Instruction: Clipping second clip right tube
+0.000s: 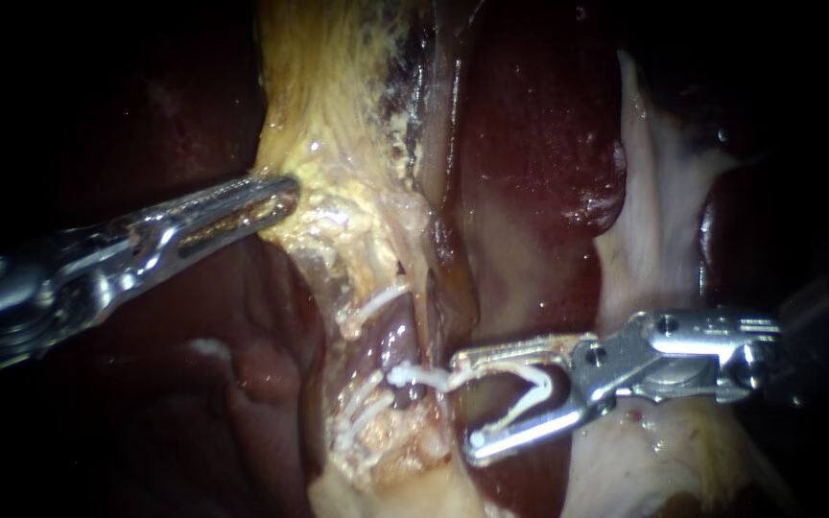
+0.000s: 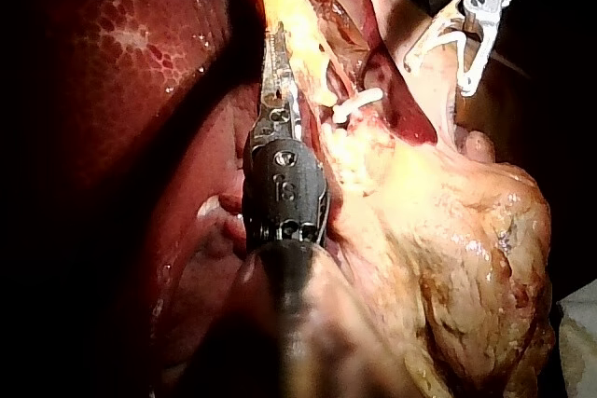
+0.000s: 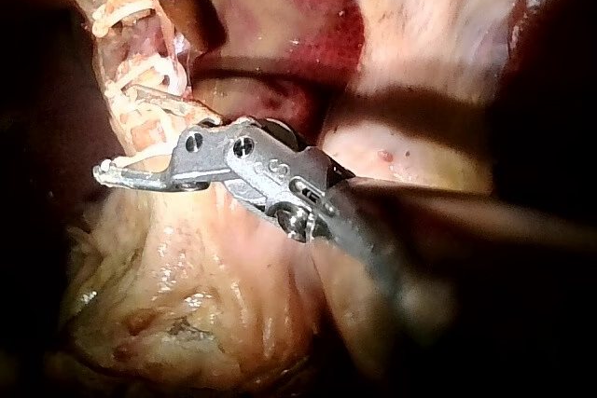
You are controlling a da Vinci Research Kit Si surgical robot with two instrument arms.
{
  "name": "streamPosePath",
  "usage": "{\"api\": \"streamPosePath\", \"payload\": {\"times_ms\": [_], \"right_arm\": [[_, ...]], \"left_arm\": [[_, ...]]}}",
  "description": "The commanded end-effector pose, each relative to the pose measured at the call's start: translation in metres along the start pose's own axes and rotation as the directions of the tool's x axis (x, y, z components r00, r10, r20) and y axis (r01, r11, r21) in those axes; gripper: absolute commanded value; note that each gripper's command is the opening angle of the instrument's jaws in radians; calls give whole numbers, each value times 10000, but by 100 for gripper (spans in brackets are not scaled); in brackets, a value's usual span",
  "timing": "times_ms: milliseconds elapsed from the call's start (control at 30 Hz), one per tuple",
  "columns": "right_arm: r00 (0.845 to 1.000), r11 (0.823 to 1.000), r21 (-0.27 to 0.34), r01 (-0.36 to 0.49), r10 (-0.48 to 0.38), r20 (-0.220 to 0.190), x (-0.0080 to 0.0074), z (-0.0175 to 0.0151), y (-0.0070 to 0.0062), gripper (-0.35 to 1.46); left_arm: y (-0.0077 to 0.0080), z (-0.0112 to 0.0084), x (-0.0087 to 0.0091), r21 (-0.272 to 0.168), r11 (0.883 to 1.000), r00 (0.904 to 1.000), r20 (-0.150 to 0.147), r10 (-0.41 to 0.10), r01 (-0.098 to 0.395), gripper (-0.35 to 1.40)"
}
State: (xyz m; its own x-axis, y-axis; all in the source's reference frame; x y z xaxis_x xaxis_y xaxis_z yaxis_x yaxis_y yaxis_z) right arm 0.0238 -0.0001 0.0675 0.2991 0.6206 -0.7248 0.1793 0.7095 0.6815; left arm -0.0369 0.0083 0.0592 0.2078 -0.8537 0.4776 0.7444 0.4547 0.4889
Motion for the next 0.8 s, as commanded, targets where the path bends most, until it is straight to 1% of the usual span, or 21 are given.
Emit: {"api": "streamPosePath", "payload": {"times_ms": [33,133,233,267,367,500,633,800], "right_arm": [[10000,10000,4,4,-4,4,0,-1,0,59],[9997,9997,-49,-237,237,-15,-2,-4,2,58],[9981,9979,-189,-613,612,-64,-3,-4,9,58],[9972,9970,-240,-739,738,-85,-4,-3,12,57],[9937,9928,-453,-1110,1102,-197,-6,1,23,56],[9899,9870,-757,-1420,1412,-157,-14,9,42,56],[9856,9812,-938,-1687,1686,-86,-24,21,57,55],[9837,9759,-1260,-1781,1798,19,-33,38,75,55]], "left_arm": [[0,-2,-1,9,10000,10000,-6,-3,3,-35],[3,-10,-7,89,10000,10000,-51,-17,17,-35],[6,-24,-17,-17,10000,10000,-76,-55,55,-35],[7,-29,-21,-31,10000,9999,-120,-66,65,-35],[8,-46,-34,-53,9999,9999,-25,-140,140,-35],[0,-65,-48,-65,9997,9997,100,-242,242,-35],[-10,-73,-51,-101,9995,9995,156,-289,290,-35],[-14,-76,-51,-130,9994,9994,161,-303,305,-35]]}}
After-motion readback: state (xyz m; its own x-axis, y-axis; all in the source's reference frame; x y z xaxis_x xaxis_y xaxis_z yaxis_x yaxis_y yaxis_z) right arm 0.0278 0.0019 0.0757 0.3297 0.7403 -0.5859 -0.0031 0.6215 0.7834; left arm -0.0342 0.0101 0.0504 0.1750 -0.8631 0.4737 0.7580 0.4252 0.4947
